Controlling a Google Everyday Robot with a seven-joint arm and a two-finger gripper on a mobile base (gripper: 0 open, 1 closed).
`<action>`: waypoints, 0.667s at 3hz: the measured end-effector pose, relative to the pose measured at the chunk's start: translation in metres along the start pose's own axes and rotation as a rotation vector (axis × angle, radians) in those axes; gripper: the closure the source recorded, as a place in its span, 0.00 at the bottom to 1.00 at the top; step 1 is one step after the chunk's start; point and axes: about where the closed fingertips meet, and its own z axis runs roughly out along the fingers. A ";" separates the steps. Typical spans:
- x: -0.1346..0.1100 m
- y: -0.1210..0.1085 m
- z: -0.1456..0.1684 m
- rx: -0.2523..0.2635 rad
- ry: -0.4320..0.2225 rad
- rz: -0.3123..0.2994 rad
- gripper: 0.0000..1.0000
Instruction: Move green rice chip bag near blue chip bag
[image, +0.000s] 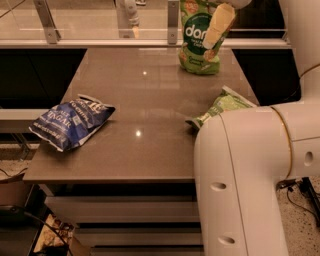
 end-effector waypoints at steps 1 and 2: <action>-0.001 0.001 0.005 -0.007 0.002 -0.011 0.00; -0.003 0.000 0.010 -0.005 -0.001 -0.011 0.18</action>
Offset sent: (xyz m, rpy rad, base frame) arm 0.0020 0.0025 -0.0043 -0.0050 0.0053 0.0106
